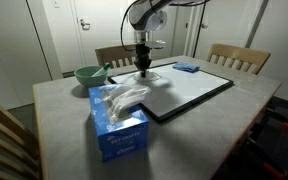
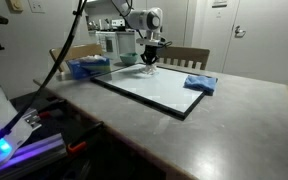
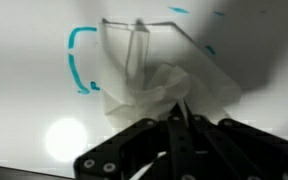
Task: Pick up the wipe and rub the white board
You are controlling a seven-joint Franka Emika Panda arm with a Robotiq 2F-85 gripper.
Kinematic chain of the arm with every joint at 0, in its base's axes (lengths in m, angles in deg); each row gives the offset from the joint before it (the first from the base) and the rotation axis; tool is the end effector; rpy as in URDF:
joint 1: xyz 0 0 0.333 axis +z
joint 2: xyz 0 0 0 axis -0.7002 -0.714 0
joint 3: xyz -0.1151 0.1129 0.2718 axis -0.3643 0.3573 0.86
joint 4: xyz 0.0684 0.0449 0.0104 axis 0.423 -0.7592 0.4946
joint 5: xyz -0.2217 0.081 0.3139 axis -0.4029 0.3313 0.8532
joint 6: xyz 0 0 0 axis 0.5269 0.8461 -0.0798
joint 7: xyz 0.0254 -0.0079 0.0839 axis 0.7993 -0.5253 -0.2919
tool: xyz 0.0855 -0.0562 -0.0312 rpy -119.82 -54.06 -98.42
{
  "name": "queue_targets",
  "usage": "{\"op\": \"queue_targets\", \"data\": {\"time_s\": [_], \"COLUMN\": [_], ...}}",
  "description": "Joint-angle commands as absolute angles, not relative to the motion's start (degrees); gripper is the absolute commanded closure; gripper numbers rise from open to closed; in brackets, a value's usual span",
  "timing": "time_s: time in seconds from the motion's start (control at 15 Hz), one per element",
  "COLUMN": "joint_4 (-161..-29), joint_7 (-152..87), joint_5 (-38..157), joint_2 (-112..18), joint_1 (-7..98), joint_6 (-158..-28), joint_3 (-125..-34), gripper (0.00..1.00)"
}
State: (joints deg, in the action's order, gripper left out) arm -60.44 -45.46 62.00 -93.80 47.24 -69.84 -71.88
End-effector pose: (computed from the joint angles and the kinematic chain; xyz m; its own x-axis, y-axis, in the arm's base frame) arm 0.7580 0.0704 0.1576 0.9596 0.2386 -0.1490 0.2299 -0.9705 -0.0731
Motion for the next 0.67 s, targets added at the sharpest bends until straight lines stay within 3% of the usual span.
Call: {"op": "queue_targets", "data": {"time_s": [0.0,0.6], "joint_4": [-63.79,-57.33], "joint_7": [-43.61,-43.93], "joint_5": [62.12,65.24], "joint_2": [-93.60,-101.28], "joint_1": [47.45,46.88], "joint_6": [-74.25,-71.86], "joint_3": [-72.19,-70.98], "gripper": [1.00,1.00]}}
